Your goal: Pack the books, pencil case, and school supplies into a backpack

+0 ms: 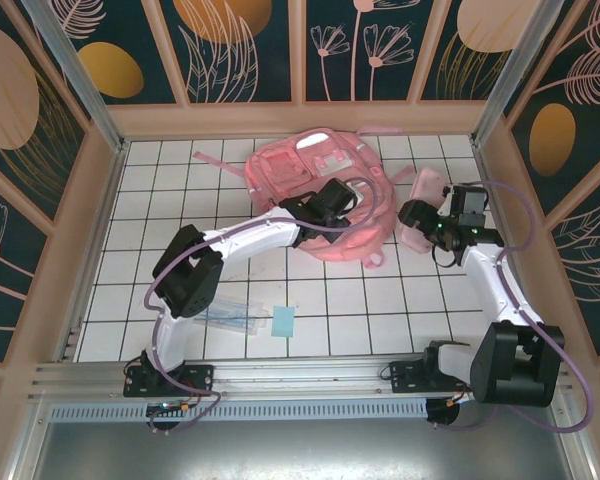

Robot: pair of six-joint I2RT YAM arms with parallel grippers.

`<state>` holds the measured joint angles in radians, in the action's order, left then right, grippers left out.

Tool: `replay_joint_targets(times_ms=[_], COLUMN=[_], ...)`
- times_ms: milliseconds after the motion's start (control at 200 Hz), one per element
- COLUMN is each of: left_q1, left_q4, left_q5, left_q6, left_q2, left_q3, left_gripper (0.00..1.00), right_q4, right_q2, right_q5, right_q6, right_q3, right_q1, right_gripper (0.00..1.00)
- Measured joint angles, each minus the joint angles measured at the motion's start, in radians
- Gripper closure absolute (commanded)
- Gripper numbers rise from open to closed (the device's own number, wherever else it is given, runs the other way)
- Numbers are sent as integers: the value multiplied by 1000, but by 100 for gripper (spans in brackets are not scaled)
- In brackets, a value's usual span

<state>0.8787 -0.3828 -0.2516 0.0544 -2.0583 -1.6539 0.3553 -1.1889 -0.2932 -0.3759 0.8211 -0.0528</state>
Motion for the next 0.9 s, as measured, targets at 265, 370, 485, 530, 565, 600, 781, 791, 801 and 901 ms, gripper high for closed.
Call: replay_joint_targets(times_ms=[265,370,485,530,565,600,781,791,801,901], left_q1=[-19,-39,-66,-77,-86,-93,-116,-117,-119,-134], left_q4=[-61,-82,-94,-95,-95,-95,-94,-93,-93,-93], left_q5=[47,97,162,192,216,237,307,312,314,351], left_q6=[-10,-27,-51,-63,-72,-80,-111,-113,-113,-133], left_q2=[0,3,12,13,14,15,22,23,23,29], left_q3=[-73,-96,-101,-107,-109,-110,-110,-110,-110,-110], left_gripper=[96,100,100,100,97,93,100,100,100,100], right_q4=[-17,-18,-23,-28,-35,-42,-100,-106,-107,-154], right_q2=[19,19,15,9,2,-7,-95,-104,-111,-172], right_q5=[-32,-48,-52,-54,-54,-55,-56,-56,-56,-45], right_q6=[0,0,0,0,-1,-1,-26,-29,-31,-54], right_q3=[-24,-31,-31,-31,-31,-31,-31,-31,-31,-31], right_q1=[0,7,45,68,85,101,154,155,156,158], right_gripper=[25,27,28,28,28,28,30,31,31,32])
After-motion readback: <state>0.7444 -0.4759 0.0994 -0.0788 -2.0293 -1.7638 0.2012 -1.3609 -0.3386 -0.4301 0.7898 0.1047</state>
